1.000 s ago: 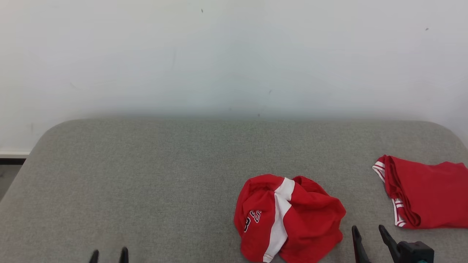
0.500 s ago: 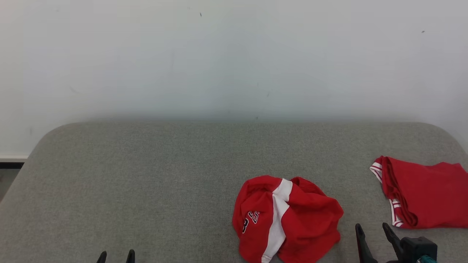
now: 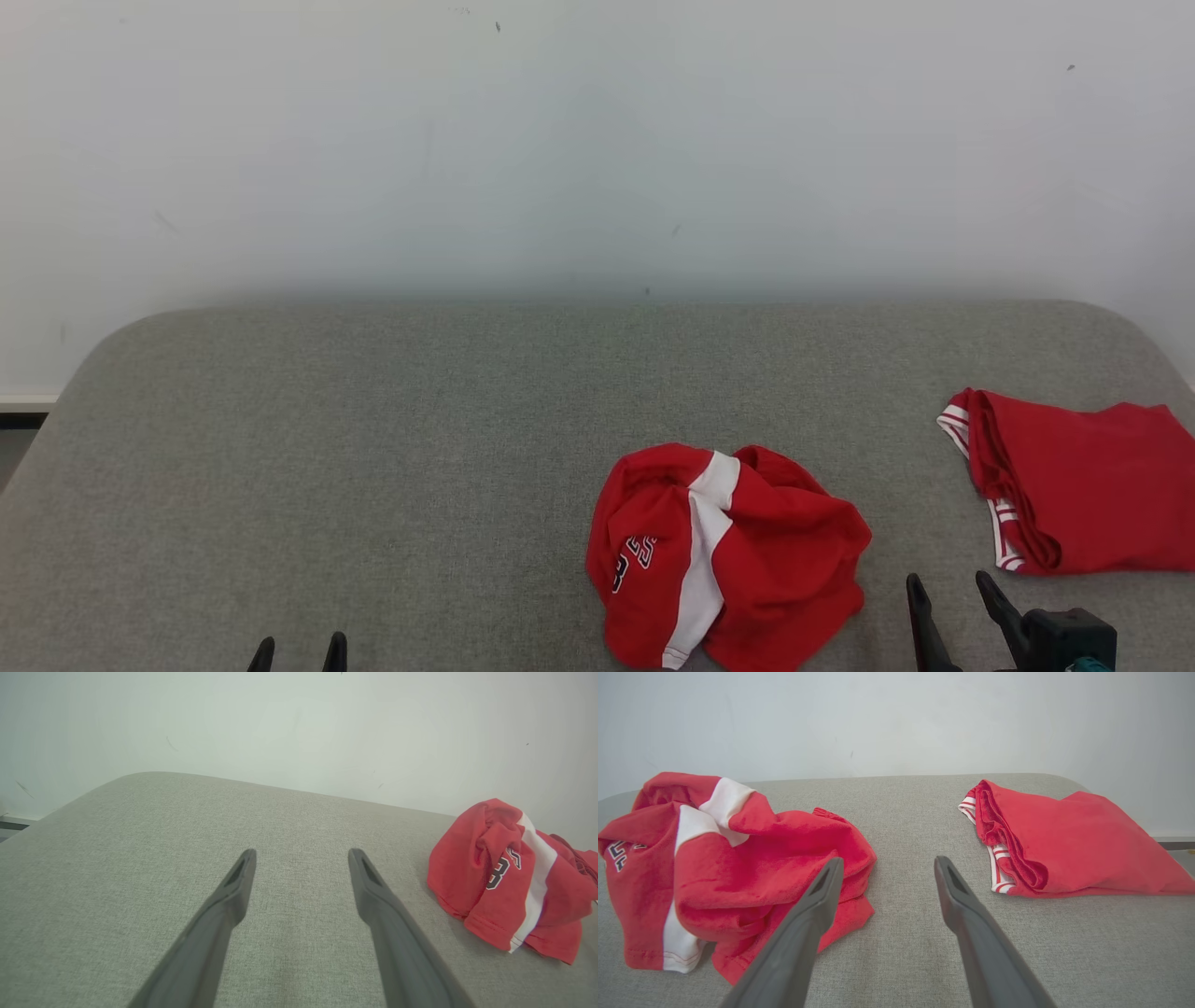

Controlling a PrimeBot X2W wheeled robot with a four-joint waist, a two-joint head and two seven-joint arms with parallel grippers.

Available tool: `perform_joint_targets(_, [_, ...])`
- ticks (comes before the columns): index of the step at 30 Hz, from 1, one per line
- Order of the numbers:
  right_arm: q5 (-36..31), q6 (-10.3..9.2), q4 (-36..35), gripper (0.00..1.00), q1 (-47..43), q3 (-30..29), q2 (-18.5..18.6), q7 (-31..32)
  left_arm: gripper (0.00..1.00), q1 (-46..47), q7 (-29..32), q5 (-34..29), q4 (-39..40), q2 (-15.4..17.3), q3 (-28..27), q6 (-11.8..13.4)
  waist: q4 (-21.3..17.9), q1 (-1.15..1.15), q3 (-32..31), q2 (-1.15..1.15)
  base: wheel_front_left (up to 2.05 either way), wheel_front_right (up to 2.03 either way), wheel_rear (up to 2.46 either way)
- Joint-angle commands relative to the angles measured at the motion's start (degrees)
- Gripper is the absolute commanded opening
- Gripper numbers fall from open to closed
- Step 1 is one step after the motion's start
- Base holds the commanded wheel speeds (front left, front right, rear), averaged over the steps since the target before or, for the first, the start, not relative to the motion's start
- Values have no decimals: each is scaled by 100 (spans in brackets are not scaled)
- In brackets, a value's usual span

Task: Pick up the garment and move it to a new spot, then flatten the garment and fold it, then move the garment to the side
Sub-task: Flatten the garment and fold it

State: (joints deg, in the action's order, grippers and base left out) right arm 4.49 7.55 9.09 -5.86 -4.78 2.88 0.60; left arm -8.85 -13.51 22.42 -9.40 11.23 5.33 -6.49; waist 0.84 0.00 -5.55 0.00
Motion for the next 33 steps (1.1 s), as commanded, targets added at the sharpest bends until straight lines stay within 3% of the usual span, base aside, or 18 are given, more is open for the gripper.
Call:
perform_joint_targets(1, [21,-11,5,100,0,14,2,13,100,-3,-28,36,40,-8,-6,38,-8,0,9,0,0,0,0])
perform_joint_targets(9, [35,-11,15,100,25,71,1,21,100,21,54,75,113,-18,16,95,-91,0,53,0,0,0,0])
perform_joint_targets(16, [-23,-11,-2,100,97,181,2,71,100,395,474,87,186,87,189,59,-450,0,147,0,0,0,0])
perform_joint_targets(24, [-122,-11,-125,100,200,260,1,133,100,1697,1293,64,80,287,835,-58,-1090,0,347,0,0,0,0])
perform_joint_targets(33, [-97,-11,-160,100,344,456,2,136,100,3575,2226,517,-1094,268,1965,-97,-2018,0,699,0,0,0,0])
